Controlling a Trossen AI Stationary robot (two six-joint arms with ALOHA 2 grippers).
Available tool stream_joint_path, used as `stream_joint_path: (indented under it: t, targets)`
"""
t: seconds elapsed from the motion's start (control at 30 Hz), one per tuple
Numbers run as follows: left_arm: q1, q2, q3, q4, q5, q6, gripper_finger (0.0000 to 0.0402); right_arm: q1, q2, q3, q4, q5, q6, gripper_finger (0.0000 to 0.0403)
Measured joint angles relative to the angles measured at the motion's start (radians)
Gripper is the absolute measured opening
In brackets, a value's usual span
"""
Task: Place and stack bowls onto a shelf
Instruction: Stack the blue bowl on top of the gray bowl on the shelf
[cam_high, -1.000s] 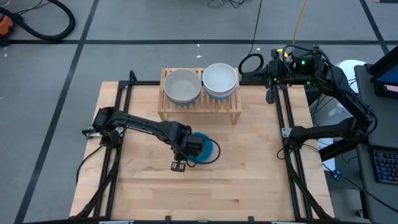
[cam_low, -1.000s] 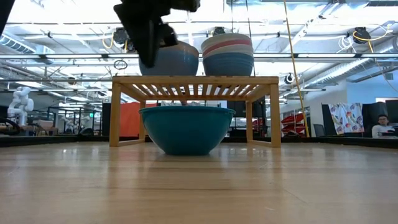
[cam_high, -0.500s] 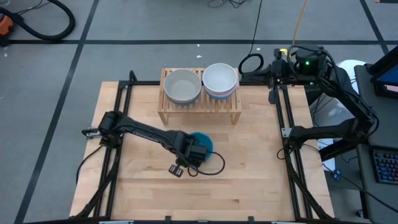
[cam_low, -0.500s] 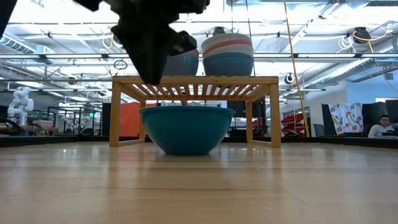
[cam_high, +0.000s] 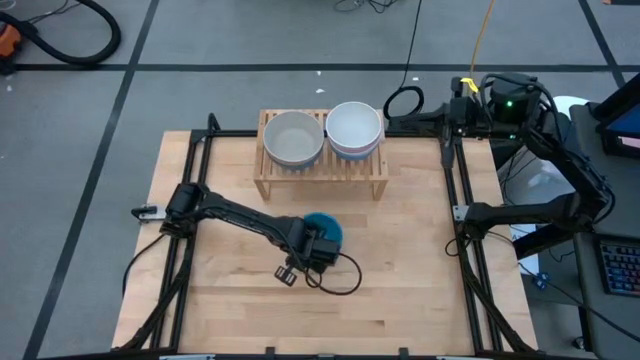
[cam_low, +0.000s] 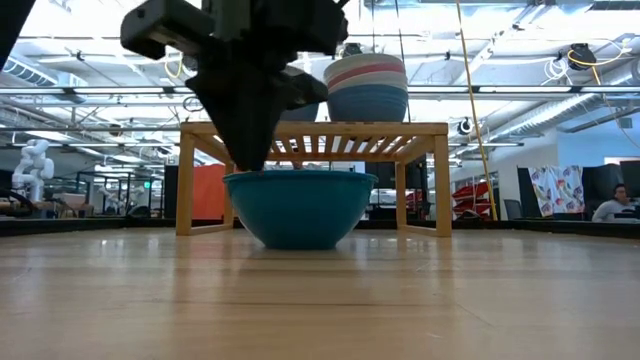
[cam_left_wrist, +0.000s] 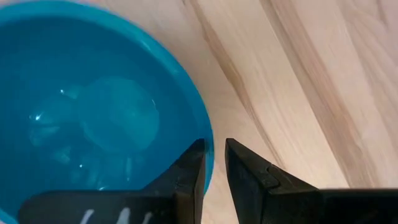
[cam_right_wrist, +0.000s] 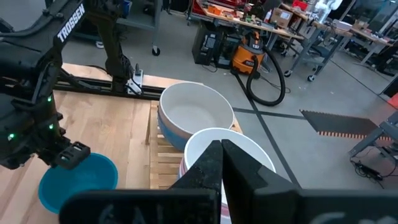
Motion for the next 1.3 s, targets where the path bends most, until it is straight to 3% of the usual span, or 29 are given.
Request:
stream_joint_path:
  t: [0.5, 0.73, 0.93, 1.07, 1.3]
  targets:
    - [0.018, 0.029, -0.019, 0.072, -0.015, -0.059, 0.0067, 0.000, -0.008, 0.000, -0.001, 0.000, 0.000, 0.0000]
    - [0.023, 0.021, -0.077, 0.122, -0.024, -0.140, 0.0028, 0.000, -0.008, 0.000, -0.001, 0.000, 0.000, 0.0000]
    - [0.022, 0.016, -0.067, 0.118, -0.025, -0.207, 0.0027, 0.000, -0.008, 0.000, -0.001, 0.000, 0.000, 0.0000]
    - [0.023, -0.026, -0.061, 0.100, -0.001, -0.268, 0.0027, 0.000, -0.008, 0.000, -0.001, 0.000, 0.000, 0.0000]
    - [0.006, -0.192, -0.061, 0.057, 0.047, -0.519, 0.0025, 0.000, -0.008, 0.000, 0.003, 0.000, 0.000, 0.0000]
